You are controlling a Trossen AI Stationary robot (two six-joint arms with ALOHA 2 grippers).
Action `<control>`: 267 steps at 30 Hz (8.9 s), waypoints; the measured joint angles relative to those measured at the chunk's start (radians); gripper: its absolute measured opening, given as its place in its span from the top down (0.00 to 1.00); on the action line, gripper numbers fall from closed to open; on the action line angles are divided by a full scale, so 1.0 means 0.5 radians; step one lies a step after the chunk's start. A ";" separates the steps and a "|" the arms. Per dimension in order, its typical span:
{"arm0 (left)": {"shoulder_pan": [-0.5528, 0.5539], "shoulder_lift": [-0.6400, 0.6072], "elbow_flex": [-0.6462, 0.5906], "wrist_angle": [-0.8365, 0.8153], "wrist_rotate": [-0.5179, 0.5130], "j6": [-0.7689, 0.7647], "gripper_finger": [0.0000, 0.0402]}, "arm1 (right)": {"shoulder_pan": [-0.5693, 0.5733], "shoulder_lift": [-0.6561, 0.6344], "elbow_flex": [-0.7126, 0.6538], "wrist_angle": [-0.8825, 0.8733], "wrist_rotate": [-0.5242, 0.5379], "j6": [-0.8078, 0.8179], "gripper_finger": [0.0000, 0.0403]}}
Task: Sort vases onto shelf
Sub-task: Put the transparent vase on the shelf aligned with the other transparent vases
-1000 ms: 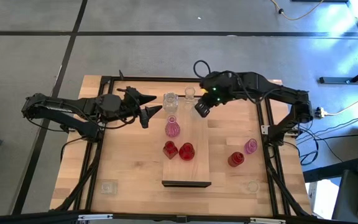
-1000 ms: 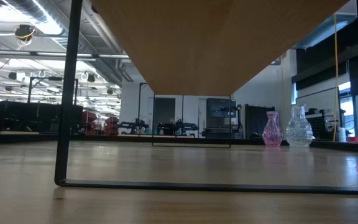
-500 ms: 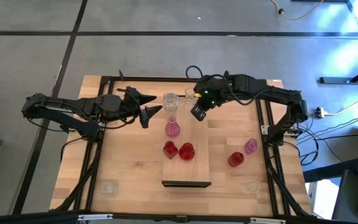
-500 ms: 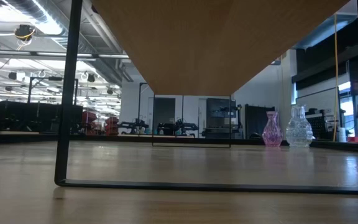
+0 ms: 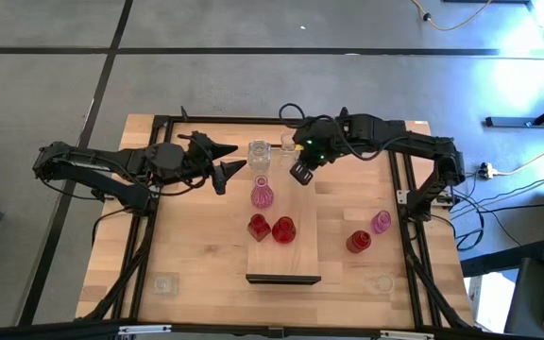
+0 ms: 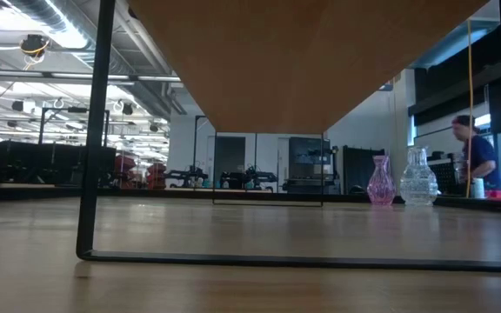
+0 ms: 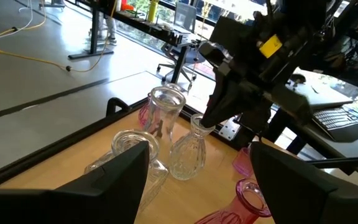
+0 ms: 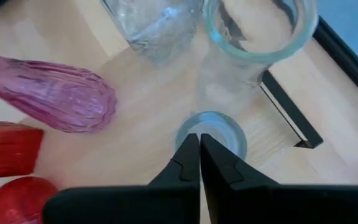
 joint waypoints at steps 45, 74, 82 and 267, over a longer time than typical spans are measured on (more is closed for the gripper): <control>-0.013 0.000 0.000 -0.030 0.054 -0.101 0.32 | -0.001 0.045 0.065 -0.167 0.163 -0.057 1.00; -0.014 0.000 0.000 -0.037 0.052 -0.100 0.32 | -0.266 0.037 0.227 -0.340 -0.203 0.222 0.62; -0.014 0.000 0.000 -0.038 0.053 -0.085 0.32 | -0.262 0.045 0.228 -0.327 -0.265 0.222 0.65; -0.012 0.000 0.000 -0.037 -0.084 -0.033 0.32 | -0.405 0.023 0.095 -0.184 -0.371 0.137 0.82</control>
